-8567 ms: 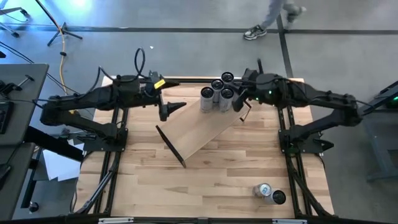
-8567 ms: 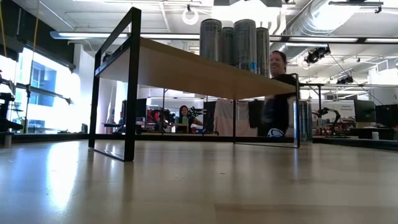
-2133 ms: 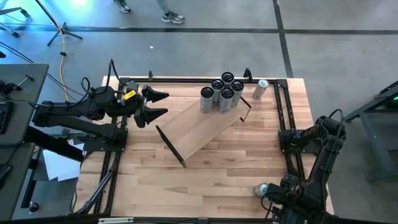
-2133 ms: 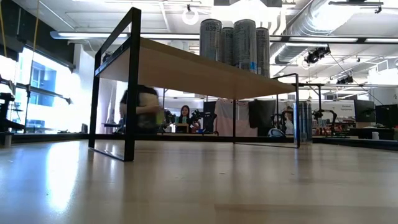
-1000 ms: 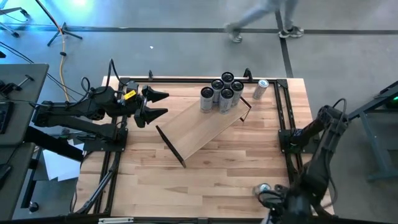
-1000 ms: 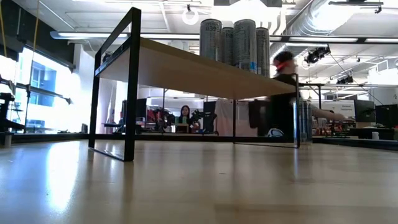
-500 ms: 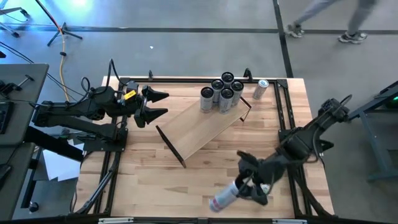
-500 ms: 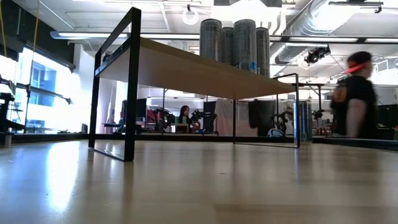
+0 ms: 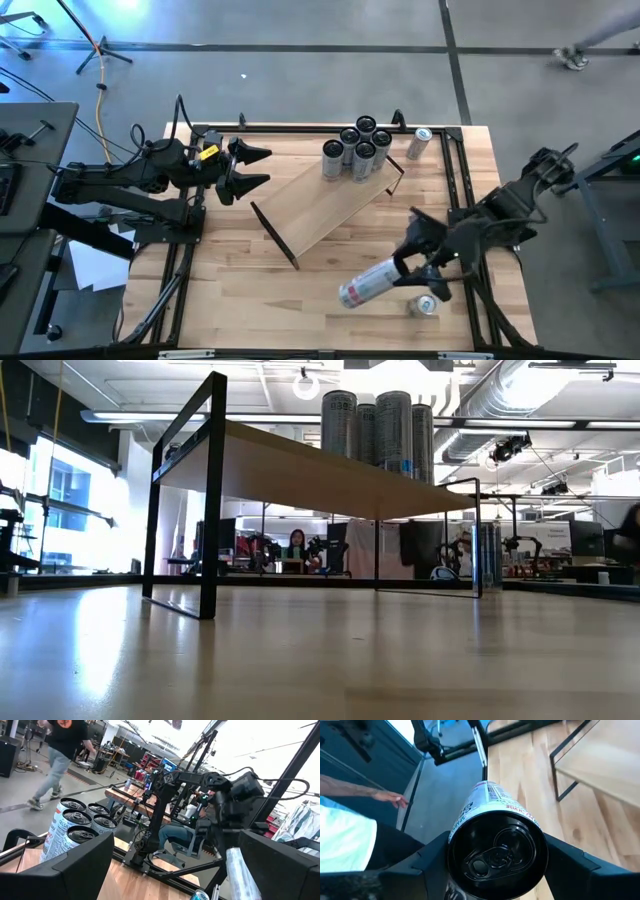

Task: Place canned beverage on shelf
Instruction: Put the white-pink soda can on the shelf and align it with the other white-pink soda can

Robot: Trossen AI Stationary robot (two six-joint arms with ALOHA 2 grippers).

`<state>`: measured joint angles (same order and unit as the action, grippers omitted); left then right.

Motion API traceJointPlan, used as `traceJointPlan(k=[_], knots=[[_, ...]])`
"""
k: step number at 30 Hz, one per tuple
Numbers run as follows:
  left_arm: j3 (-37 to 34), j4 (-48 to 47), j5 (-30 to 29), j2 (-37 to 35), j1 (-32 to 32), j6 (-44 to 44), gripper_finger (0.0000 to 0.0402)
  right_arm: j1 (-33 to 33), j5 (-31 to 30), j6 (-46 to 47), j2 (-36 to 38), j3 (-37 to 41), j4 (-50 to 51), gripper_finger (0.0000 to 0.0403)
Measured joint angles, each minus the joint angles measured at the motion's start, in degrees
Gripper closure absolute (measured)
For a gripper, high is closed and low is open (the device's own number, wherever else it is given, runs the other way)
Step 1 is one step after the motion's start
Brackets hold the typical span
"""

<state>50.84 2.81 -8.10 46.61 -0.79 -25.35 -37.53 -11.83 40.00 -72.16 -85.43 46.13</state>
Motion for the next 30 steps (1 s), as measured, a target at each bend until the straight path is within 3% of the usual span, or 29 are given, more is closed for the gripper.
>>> traceJointPlan(k=[12, 20, 24, 30], knots=[[-0.01, 0.0, 0.0, 0.0, 0.01, 0.01, 0.0003, -2.27, -18.59, -10.47, 2.55, -0.02, 1.19, 0.0157], [-0.01, 0.0, 0.0, 0.0, 0.0, 0.0, 0.0003, 1.8, -20.47, -16.12, 1.12, -1.31, -3.88, 0.0157], [0.01, 0.0, 0.0, 0.0, 0.01, -0.01, 0.0003, 5.04, -20.01, -19.75, -3.67, -9.55, 1.79, 0.0157], [0.0, 0.0, 0.0, 0.0, 0.0, 0.0, 0.0003, 11.28, -21.23, -22.56, -15.31, -27.72, 20.09, 0.0157]])
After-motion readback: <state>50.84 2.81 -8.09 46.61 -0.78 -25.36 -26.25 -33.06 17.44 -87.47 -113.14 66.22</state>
